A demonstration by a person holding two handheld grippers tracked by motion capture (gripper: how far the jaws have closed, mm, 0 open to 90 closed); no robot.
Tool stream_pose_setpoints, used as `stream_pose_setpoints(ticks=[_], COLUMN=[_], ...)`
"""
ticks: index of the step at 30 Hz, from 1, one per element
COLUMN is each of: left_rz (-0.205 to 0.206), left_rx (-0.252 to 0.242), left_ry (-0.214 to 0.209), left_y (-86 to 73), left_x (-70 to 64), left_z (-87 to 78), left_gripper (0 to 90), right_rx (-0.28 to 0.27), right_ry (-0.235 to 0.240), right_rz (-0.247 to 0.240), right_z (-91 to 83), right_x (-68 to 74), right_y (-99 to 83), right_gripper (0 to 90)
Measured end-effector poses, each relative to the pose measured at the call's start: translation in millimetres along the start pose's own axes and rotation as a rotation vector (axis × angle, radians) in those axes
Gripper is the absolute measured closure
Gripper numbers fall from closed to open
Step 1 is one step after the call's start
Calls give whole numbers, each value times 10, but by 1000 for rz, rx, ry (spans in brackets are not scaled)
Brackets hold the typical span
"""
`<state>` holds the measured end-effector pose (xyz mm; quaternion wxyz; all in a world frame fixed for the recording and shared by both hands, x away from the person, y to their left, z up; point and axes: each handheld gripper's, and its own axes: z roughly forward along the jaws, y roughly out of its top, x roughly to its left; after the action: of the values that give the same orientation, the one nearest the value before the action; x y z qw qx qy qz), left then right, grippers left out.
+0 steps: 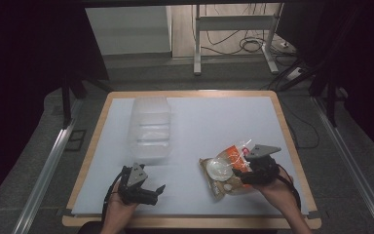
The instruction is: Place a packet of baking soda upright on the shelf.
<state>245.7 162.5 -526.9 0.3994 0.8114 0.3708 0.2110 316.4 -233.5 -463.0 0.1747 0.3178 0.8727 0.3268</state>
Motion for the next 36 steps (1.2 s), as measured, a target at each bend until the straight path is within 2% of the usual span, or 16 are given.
stream_pose_setpoints(ticks=[2,10,13,19,23,24,25,26,28,29,32,33,34,35,36], left_rz=[-5,-10,-9,-11,-11,-13,-13,-12,-11,-11,-10,-10,-9,-9,-9], left_rx=[0,-2,-1,-2,-2,-2,-2,-2,-2,-2,-1,-1,-1,-2,-2], left_ry=[-1,-6,-6,-9,-10,-12,-12,-12,-13,-13,-15,-15,-15,-15,-15], left_y=[-2,-6,-6,-9,-9,-10,-10,-9,-9,-9,-9,-8,-8,-8,-8], left_x=[4,12,10,14,14,12,10,9,8,8,7,6,5,5,6], left_z=[-4,-2,-2,-5,-4,-4,-4,-4,-4,-4,-1,0,0,0,-1], left_gripper=[0,0,0,0,0,0,0,0,0,0,0,0,0,0,0], right_rx=[6,-17,-18,17,21,26,30,30,34,34,46,49,49,56,57], right_ry=[-31,-60,-61,-67,-33,7,26,26,62,86,106,114,114,118,110], right_rz=[9,76,91,132,153,157,163,163,160,146,133,110,110,88,68], right_z=[14,-42,-50,1,28,56,69,69,98,115,132,145,145,157,160], right_x=[-104,-320,-368,-488,-510,-511,-503,-503,-489,-465,-436,-398,-398,-357,-339], right_y=[31,-153,-199,-335,-364,-369,-366,-366,-354,-333,-307,-283,-283,-253,-240], right_gripper=[273,245,235,210,226,264,285,285,341,401,473,580,580,695,757])
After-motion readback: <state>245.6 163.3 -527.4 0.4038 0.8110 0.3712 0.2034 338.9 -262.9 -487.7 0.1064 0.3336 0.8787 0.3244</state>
